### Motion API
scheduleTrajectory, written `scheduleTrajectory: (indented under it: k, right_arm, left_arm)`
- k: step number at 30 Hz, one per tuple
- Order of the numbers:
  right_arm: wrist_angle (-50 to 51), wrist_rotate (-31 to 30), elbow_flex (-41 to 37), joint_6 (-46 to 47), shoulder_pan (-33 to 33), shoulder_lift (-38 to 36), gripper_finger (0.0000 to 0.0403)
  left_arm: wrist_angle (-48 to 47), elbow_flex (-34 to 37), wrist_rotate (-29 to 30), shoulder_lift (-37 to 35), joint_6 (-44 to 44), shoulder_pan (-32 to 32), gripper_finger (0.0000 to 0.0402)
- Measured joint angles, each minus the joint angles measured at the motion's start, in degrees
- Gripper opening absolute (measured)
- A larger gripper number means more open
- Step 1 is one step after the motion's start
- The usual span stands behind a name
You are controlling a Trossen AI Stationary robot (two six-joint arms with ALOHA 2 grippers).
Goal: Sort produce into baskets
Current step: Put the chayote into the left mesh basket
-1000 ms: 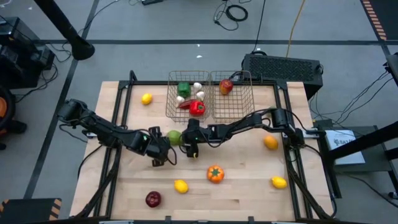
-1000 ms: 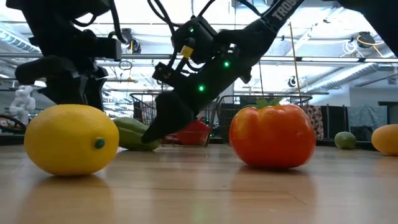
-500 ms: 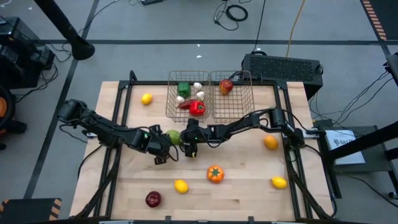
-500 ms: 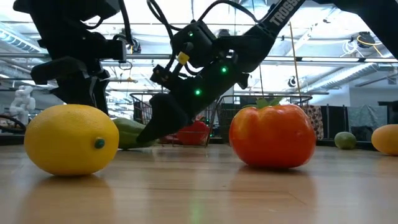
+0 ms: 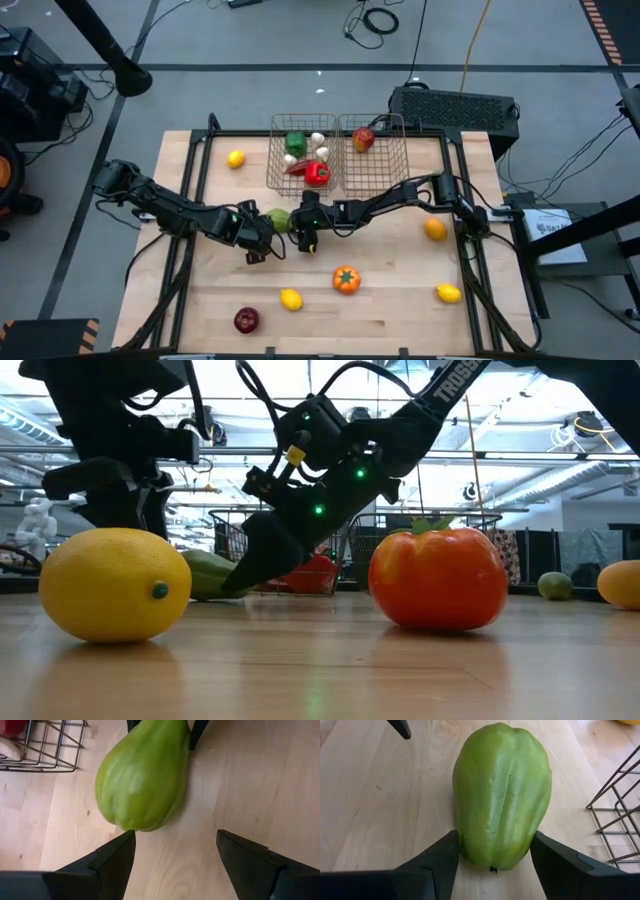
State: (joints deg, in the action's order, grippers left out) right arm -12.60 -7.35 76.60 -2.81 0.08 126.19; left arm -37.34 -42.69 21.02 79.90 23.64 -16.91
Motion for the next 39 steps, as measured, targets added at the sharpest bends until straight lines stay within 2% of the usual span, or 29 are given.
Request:
scheduleTrajectory:
  k: [6, 12, 21, 31, 33, 39]
  right_arm:
    - [0.2, 0.0, 0.0, 0.0, 0.0, 0.0, 0.0220]
    - [2.8, 0.1, 0.0, 0.0, 0.1, -1.0, 0.0218]
    - [7.7, 1.9, 0.0, 0.8, 1.4, -7.8, 0.0216]
    - [14.8, 1.3, 0.0, 0.6, 3.4, -17.6, 0.0216]
    - [16.7, -0.4, 0.0, 0.0, 3.4, -20.4, 0.0216]
    - [17.6, -13.5, 0.0, -7.5, 1.9, -27.4, 0.0216]
  left_arm:
    - [-4.3, -1.8, -0.5, -1.4, 1.2, -0.4, 0.0286]
    - [-7.9, -4.3, -0.5, -6.5, 2.3, -3.6, 0.0286]
    - [-9.9, -4.5, 5.9, -15.4, 5.9, -7.9, 0.0286]
    - [-11.8, -4.4, 10.7, -20.0, 6.1, -10.0, 0.0286]
    - [-11.8, -4.4, 12.1, -20.6, 6.0, -10.2, 0.0286]
    - [-11.7, -4.4, 14.8, -21.1, 5.9, -10.2, 0.0286]
